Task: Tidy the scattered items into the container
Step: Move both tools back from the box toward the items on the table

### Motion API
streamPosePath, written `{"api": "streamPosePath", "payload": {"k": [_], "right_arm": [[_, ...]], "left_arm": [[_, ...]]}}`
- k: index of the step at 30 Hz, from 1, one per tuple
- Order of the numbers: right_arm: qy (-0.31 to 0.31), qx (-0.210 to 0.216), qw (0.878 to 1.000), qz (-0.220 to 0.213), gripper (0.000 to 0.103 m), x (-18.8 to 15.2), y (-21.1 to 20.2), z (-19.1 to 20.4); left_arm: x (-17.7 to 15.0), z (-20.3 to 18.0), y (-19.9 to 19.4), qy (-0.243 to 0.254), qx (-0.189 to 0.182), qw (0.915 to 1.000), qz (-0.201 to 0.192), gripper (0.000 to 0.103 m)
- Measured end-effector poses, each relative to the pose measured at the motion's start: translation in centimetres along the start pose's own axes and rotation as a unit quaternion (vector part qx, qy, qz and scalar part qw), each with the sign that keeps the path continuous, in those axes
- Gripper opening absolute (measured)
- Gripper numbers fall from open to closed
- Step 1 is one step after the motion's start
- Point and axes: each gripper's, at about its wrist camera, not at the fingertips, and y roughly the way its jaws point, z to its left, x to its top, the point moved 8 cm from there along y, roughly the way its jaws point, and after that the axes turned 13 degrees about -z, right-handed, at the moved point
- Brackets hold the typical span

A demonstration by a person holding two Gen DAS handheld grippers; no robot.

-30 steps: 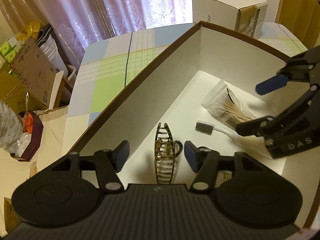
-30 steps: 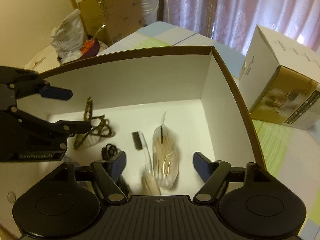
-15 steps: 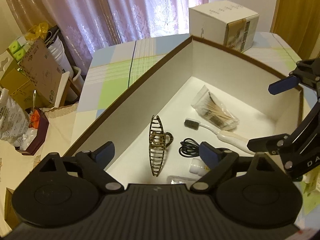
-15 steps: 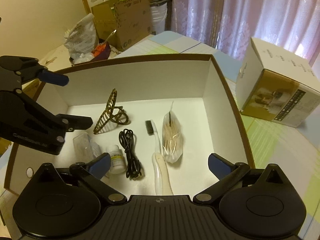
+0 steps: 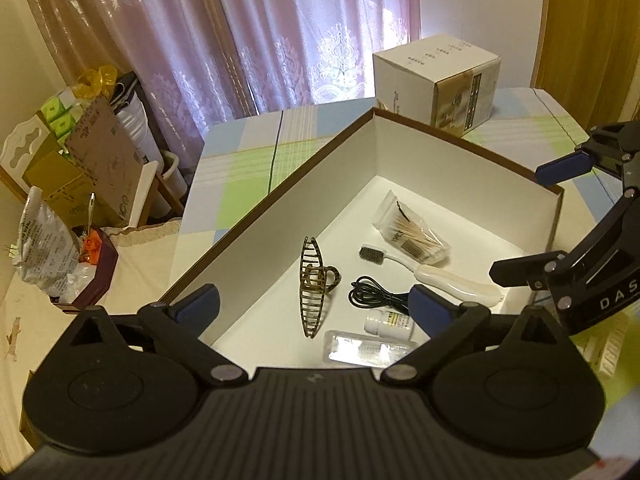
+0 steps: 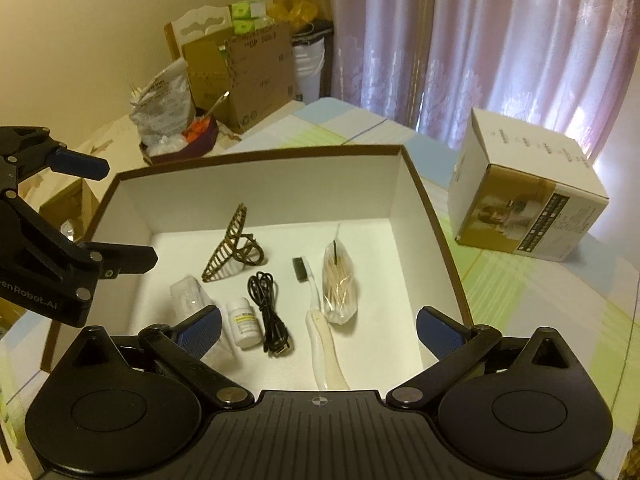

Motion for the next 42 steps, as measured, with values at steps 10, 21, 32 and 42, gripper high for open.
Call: {"api": "streamPosePath", "payload": {"k": [10, 21, 32, 42], "right_arm": [[-0.004, 0.005, 1.000, -0.028, 0.101, -0.1, -3.6, 1.3], [-0.007, 0.011, 0.999, -0.052, 0.101, -1.8, -8.2, 2.4], [0.012, 0.006, 0.998, -0.059, 0.101, -5.9, -13.1, 3.3], [0.040, -0.022, 0.997, -0.054, 0.101, -9.8, -16.2, 2.9]], "left_arm": [[0.3, -1.0, -3.8, -0.001, 0.006, 0.9998, -0.019, 0.100], [-1.2, -3.4, -8.1, -0.014, 0.001, 0.9994, -0.033, 0.100], [-4.1, -6.7, -11.6, -0.022, -0.009, 0.9993, -0.029, 0.100], [-8.3, -10.3, -12.6, -0.021, -0.029, 0.9994, 0.002, 0.100]]}}
